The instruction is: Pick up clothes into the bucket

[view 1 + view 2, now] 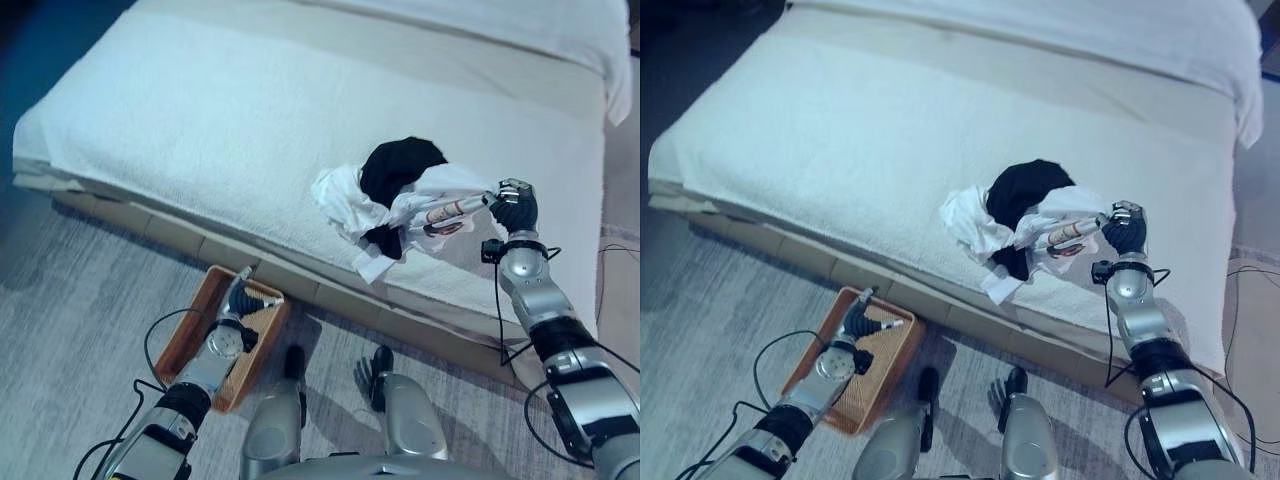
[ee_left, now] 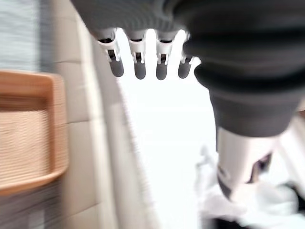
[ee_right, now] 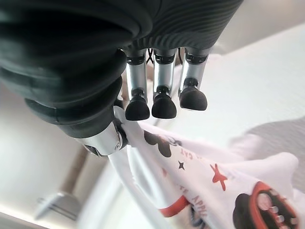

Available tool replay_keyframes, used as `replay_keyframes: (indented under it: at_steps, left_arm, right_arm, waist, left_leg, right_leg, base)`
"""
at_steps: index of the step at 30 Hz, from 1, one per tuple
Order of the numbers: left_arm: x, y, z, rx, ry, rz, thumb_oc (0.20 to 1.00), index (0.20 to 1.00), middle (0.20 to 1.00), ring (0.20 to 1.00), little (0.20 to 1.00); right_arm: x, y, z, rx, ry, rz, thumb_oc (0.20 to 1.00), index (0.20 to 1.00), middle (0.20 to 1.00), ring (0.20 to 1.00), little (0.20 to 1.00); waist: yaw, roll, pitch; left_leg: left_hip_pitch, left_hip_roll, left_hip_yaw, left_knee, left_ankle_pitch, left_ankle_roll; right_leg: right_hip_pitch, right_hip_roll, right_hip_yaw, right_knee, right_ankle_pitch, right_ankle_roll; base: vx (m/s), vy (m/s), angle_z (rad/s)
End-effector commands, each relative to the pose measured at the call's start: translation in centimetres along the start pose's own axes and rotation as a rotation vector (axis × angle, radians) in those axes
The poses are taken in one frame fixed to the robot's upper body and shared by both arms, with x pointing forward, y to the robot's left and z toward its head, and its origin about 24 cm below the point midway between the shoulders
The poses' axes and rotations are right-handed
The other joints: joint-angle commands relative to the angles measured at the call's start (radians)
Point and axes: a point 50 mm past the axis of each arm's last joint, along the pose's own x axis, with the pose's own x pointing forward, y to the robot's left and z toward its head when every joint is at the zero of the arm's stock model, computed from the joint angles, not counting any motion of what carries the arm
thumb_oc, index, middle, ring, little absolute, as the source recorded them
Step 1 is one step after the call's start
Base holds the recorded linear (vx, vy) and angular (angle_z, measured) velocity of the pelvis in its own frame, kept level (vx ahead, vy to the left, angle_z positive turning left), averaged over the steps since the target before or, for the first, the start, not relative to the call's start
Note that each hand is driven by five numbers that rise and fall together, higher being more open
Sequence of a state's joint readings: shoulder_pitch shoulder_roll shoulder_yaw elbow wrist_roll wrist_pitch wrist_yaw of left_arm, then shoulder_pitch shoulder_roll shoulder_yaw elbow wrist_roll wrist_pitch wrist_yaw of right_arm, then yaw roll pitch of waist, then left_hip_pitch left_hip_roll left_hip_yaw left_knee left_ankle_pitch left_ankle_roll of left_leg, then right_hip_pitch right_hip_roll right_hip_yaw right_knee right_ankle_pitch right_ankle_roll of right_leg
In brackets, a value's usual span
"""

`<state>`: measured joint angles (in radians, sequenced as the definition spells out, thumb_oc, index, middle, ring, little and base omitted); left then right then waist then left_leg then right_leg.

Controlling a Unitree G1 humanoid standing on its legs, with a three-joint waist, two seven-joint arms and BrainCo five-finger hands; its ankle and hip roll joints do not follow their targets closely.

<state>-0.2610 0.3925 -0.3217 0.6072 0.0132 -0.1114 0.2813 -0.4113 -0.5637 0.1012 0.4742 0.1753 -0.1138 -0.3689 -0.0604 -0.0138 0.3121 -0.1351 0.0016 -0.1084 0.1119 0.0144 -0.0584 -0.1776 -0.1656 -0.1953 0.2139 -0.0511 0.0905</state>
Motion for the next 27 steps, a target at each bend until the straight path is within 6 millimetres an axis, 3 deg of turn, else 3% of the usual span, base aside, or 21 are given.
replay_keyframes:
  at_steps: [1,6,10,16,22,27]
  left_arm:
    - [0.4,0.9,3.2,-0.088,-0.151,0.019,1.0,1.0,1.0,1.0,1.0]
    - [0.7,1.7,7.5,-0.164,-0.32,-0.004,1.0,1.0,1.0,1.0,1.0]
    - [0.6,1.4,9.2,-0.152,-0.383,-0.067,1.0,1.0,1.0,1.0,1.0]
    - [1.1,0.1,10.7,-0.071,-0.42,-0.16,1.0,1.0,1.0,1.0,1.0]
    - [1.3,-1.3,11.4,-0.035,-0.429,-0.206,1.0,1.0,1.0,1.0,1.0]
    - [1.6,-3.2,12.0,-0.01,-0.423,-0.26,1.0,1.0,1.0,1.0,1.0]
  right_arm:
    - [0.3,-0.2,3.9,0.045,-0.205,0.025,0.2,0.2,0.2,0.2,0.2]
    - [-0.3,1.7,5.8,0.085,-0.272,0.145,0.2,0.2,0.2,0.2,0.2]
    - [-0.5,3.0,7.5,0.087,-0.325,0.286,0.2,0.2,0.2,0.2,0.2]
    - [-1.0,3.9,10.1,0.139,-0.404,0.414,0.2,0.2,0.2,0.2,0.2]
    - [-1.5,4.8,12.5,0.207,-0.488,0.482,0.2,0.2,0.2,0.2,0.2]
    - [-2.2,5.4,15.7,0.249,-0.606,0.543,0.2,0.2,0.2,0.2,0.2]
  waist:
    - [-0.004,-0.047,-0.071]
    - [0.005,-0.056,-0.121]
    - [0.011,-0.057,-0.164]
    - [-0.005,-0.05,-0.216]
    - [-0.014,-0.047,-0.234]
    - [-0.026,-0.043,-0.245]
  left_leg:
    - [-0.007,-0.039,0.007,0.058,-0.081,0.008]
    - [0.053,-0.022,0.041,0.024,-0.086,0.007]
    - [0.119,-0.003,0.066,-0.045,-0.069,0.006]
    - [0.194,0.019,0.079,-0.143,-0.034,-0.004]
    - [0.217,0.02,0.088,-0.139,-0.032,-0.003]
    - [0.241,0.027,0.089,-0.145,-0.034,-0.007]
  right_leg:
    - [0.098,0.007,0.064,-0.117,0.013,0.043]
    - [0.169,0.023,0.076,-0.202,0.039,0.047]
    - [0.221,0.037,0.076,-0.242,0.046,0.052]
    - [0.266,0.046,0.059,-0.268,0.048,0.056]
    - [0.29,0.046,0.057,-0.281,0.055,0.054]
    - [0.315,0.05,0.06,-0.28,0.041,0.049]
  base:
    - [0.07,-0.025,-0.07]
    - [0.04,-0.017,-0.2]
    - [0.04,-0.023,-0.2]
    - [0.03,-0.016,-0.09]
    - [0.02,-0.005,0.0]
    - [0.01,-0.003,0.0]
